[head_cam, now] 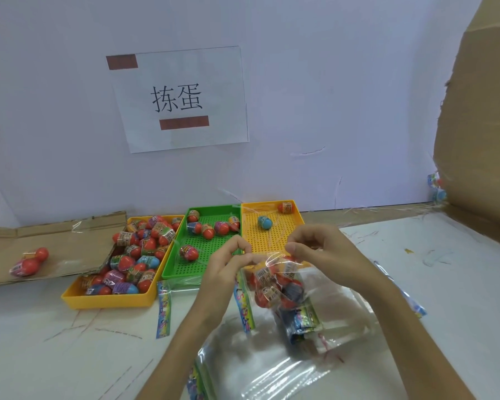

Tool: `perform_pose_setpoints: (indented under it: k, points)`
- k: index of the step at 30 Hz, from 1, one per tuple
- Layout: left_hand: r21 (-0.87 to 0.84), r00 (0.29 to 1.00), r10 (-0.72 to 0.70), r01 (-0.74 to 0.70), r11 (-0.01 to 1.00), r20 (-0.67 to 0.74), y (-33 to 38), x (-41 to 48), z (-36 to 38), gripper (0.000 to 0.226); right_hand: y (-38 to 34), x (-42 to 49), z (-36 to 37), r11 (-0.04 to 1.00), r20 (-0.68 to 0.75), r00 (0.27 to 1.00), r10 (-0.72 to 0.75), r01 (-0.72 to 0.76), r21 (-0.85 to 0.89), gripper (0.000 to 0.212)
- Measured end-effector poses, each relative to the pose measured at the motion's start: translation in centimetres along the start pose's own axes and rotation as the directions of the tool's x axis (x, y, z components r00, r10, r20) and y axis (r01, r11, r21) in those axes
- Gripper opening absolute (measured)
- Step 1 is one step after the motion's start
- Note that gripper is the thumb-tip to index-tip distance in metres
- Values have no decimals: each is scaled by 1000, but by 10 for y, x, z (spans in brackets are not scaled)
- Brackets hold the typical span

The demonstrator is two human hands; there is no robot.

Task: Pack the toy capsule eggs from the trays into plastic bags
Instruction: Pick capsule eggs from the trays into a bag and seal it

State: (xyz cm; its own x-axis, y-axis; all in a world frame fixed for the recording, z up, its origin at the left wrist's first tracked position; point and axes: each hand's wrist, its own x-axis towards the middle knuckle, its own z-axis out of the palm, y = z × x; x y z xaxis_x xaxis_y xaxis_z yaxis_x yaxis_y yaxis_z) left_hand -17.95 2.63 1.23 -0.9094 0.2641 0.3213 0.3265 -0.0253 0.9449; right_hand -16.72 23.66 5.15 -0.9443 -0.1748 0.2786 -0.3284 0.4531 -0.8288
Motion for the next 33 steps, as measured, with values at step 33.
perform_pose_setpoints:
  k: [33]
  points:
    - [-709, 960, -258, 106, 698, -110, 12, 1, -11, 30, -15, -1, 65, 839, -118, 971, 209, -116, 532, 15]
